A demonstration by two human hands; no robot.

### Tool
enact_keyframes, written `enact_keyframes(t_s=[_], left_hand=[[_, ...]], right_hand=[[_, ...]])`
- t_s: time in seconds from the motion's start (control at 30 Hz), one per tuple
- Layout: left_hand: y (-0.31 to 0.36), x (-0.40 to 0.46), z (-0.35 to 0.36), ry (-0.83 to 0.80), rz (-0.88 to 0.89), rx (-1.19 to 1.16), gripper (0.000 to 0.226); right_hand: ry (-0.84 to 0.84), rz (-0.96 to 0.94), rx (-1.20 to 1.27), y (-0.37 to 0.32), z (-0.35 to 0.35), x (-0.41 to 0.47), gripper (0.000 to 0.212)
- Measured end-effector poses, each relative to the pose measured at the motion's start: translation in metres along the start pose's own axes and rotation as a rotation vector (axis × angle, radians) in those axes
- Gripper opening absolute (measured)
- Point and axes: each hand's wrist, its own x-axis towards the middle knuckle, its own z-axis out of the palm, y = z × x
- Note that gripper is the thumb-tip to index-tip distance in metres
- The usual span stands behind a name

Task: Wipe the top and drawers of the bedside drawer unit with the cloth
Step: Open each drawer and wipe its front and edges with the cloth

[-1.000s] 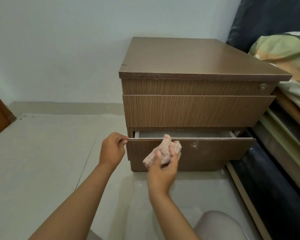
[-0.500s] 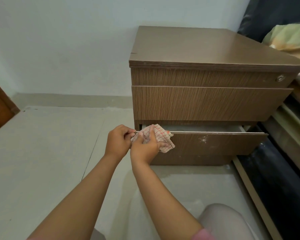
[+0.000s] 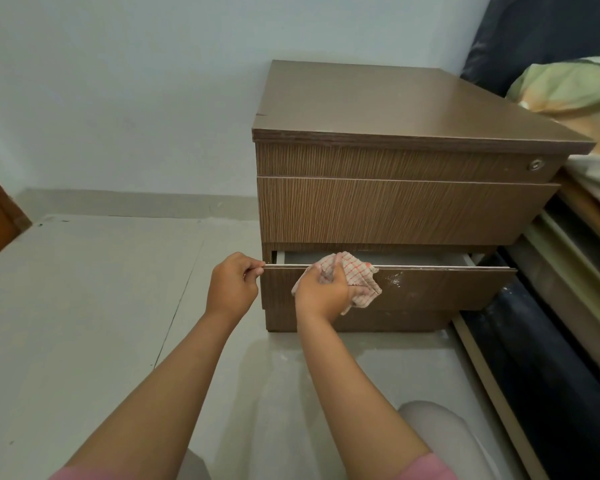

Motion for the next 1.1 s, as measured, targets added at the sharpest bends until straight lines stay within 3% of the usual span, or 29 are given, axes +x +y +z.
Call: enact_keyframes(t_s=[1.1], left_hand=[[0.001,-0.001,0.004,0.033,0.046,0.046,0.008]], right_hand=[[0.330,-0.040,-0.071,0.005,-0.128,0.147,0.042]])
